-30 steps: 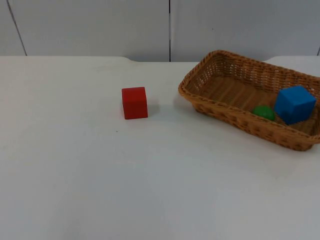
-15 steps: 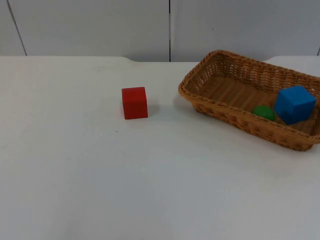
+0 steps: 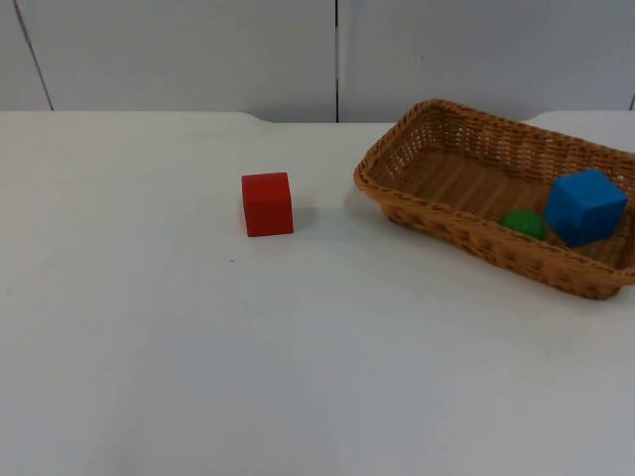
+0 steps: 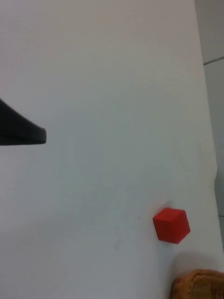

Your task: Place all geometric objects except the red cube into the basket.

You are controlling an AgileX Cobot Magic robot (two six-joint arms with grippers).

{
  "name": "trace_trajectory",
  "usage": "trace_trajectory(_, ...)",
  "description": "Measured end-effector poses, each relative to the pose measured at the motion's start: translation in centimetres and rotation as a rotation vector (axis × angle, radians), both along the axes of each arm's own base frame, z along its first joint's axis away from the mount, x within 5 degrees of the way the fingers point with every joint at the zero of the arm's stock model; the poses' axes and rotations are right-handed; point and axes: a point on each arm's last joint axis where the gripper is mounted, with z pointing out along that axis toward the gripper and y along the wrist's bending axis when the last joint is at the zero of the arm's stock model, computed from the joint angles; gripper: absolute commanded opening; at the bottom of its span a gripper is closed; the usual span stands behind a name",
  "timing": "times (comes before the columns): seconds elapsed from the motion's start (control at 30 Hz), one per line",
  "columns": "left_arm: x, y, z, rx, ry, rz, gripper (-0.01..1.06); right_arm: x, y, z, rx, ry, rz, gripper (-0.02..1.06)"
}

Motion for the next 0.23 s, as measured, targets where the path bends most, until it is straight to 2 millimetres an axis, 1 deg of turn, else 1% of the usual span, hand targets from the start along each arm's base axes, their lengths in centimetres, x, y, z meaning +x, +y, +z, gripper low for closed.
trace_trajectory(0.23, 0.04, -0.07, 0.00, 0.000, 0.000, 0.133, 1.05, 0.00, 0.00, 0.00, 0.000, 0.000, 0.000, 1.03)
